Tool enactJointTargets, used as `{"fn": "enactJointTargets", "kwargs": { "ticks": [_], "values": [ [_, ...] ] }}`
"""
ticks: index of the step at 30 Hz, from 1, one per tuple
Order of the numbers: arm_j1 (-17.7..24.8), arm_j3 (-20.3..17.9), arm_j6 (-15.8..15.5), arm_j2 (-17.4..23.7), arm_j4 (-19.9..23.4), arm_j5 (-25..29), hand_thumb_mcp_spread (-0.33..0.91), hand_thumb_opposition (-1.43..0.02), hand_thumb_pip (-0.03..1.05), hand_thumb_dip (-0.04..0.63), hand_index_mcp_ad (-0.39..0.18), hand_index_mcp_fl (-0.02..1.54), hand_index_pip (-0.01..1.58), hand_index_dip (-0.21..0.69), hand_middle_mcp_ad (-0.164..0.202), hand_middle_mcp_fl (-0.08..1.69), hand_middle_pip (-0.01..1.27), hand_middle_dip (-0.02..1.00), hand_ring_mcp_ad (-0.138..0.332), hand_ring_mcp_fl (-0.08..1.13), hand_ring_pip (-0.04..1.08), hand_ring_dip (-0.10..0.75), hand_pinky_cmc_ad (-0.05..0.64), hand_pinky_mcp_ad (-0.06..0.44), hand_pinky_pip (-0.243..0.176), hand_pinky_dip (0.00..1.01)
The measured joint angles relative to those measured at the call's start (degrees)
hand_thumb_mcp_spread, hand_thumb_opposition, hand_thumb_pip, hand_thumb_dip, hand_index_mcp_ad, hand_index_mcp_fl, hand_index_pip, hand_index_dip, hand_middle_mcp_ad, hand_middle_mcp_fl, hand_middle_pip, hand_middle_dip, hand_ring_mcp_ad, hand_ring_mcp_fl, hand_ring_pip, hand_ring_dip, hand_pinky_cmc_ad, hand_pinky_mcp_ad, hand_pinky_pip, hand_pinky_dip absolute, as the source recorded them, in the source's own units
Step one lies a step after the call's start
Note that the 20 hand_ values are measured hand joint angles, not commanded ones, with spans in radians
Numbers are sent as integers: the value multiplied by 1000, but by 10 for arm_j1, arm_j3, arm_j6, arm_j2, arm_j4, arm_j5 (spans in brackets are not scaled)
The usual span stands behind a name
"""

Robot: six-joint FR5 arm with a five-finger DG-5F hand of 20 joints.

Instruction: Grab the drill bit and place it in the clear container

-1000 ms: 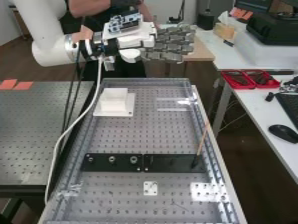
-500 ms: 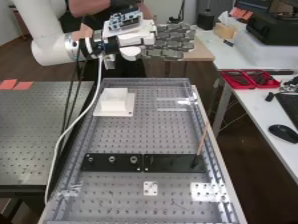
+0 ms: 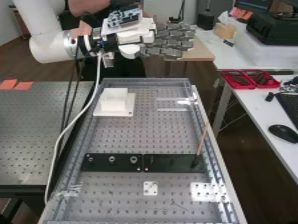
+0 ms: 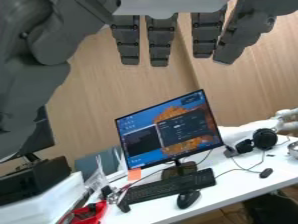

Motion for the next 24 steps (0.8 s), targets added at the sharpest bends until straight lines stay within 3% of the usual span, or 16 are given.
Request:
{"fn": "enactJointTargets", "kwargs": {
  "ticks": [15,24],
  "values": [
    [8,1,-13,3,-9,16,234,-681,278,38,-51,87,70,161,51,19,119,138,236,-2,44,-24,279,182,-140,237],
    [11,30,-25,-8,-105,2,237,-681,262,38,-42,66,75,185,58,23,119,138,236,-2,49,-24,279,178,-140,237]
  ]
}}
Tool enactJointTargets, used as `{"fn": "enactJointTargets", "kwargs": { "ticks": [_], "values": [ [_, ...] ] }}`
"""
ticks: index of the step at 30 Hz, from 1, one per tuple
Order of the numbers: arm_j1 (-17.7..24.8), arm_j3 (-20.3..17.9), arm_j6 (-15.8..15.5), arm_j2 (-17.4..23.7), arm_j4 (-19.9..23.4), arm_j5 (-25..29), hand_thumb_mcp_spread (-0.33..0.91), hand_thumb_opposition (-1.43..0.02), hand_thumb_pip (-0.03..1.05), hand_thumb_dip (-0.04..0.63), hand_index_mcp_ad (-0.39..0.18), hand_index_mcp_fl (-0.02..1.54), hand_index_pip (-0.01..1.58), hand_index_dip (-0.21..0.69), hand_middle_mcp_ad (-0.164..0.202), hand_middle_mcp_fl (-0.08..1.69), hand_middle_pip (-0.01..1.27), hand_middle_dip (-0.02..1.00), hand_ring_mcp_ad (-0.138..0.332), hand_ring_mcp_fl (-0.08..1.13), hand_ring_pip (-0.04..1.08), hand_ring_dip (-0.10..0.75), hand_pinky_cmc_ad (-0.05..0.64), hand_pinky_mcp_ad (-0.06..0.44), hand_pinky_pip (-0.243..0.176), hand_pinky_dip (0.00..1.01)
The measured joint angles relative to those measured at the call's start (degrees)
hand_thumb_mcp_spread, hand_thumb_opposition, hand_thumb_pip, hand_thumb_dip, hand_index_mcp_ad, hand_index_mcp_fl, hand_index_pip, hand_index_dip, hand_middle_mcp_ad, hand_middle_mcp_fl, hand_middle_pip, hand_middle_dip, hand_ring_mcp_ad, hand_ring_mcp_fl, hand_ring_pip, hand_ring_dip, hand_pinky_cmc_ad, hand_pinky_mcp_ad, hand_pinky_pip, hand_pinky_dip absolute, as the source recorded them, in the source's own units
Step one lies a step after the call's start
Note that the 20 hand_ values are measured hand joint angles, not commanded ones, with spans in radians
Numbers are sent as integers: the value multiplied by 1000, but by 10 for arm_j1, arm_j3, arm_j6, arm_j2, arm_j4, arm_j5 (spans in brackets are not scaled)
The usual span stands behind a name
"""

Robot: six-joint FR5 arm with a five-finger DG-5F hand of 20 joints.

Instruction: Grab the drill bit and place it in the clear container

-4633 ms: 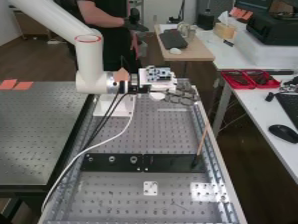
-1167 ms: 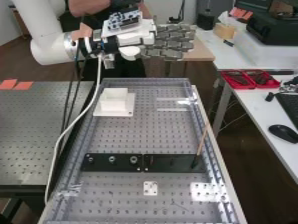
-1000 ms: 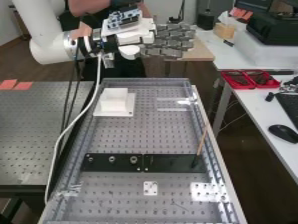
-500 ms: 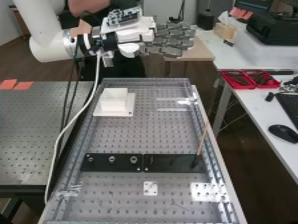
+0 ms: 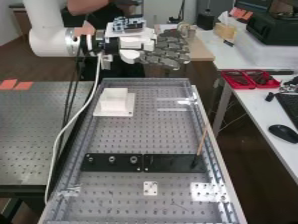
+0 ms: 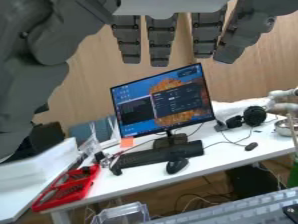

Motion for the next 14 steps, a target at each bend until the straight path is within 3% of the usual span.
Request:
{"fn": "enactJointTargets", "kwargs": {
  "ticks": [4,14],
  "values": [
    [2,15,-14,-3,-34,-2,232,-681,241,38,-42,70,73,187,58,23,119,138,236,-2,49,-24,279,178,-140,237],
    [5,22,-28,-4,-56,0,264,-681,215,38,-38,70,70,192,59,23,119,136,232,12,49,-23,279,178,-140,239]
  ]
}}
